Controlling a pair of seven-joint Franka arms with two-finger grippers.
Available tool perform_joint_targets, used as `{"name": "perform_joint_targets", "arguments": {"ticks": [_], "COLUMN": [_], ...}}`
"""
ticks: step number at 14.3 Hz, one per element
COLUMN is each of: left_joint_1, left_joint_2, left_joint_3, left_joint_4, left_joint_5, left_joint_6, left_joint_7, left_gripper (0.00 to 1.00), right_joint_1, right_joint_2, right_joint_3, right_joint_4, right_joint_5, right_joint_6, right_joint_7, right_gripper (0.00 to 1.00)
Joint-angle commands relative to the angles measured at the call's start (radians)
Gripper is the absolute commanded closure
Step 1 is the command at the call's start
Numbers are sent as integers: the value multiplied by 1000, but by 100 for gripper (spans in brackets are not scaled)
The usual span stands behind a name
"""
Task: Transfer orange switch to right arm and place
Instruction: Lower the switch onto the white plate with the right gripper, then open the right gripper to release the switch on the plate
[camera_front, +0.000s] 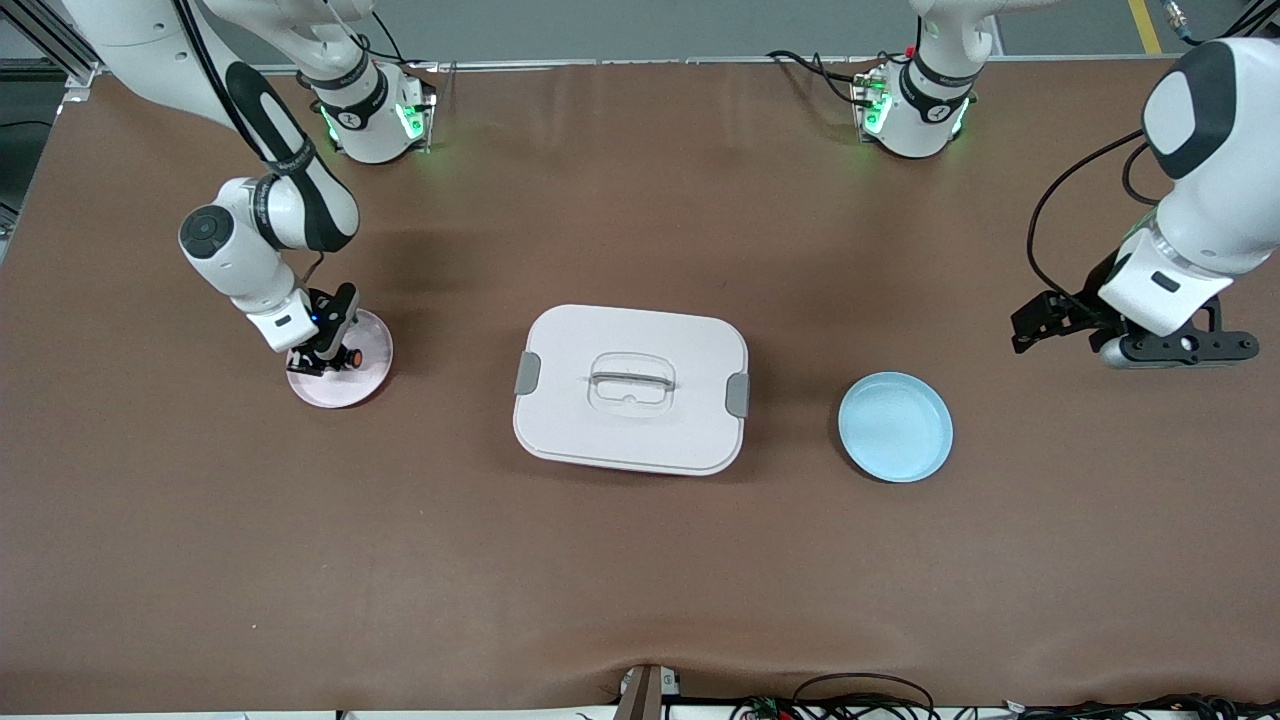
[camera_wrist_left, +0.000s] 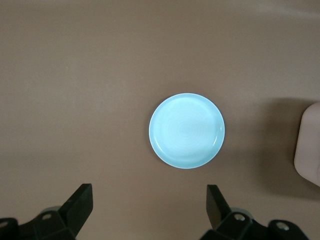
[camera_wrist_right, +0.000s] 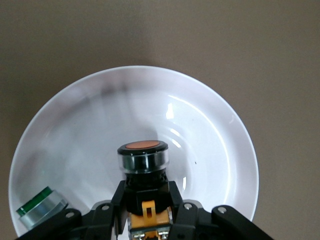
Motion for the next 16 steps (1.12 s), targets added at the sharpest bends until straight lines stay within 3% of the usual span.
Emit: {"name": "perform_joint_targets", "arguments": {"ticks": [1, 7, 8, 9, 14, 16], "left_joint_1": [30, 38, 37, 37, -12, -105], "left_joint_2": [-9, -9, -9, -9, -9, -8], "left_joint_3": [-1, -4, -9, -11, 20, 115], "left_joint_4": [67, 154, 170, 185, 225, 225], "left_joint_5": [17, 17, 17, 17, 18, 18], "left_joint_6": [-85, -143, -169, -195, -222, -222], "left_joint_7": [19, 15, 15, 15, 4, 3], "left_gripper": [0, 0, 0, 0, 0, 0], "right_joint_1": [-24, -25, -25, -27, -27, -22], "right_joint_2": [37, 56, 57, 59, 62, 62], "right_joint_3": [15, 17, 17, 17, 17, 18], "right_joint_4": [39, 45, 45, 45, 50, 53], "right_joint_5": [-10, -5, 4, 4, 4, 4], "right_joint_6": [10, 8, 7, 7, 5, 5], "right_joint_7": [-19, -9, -1, 1, 7, 28], "right_gripper": [100, 100, 91, 1, 0, 0]}}
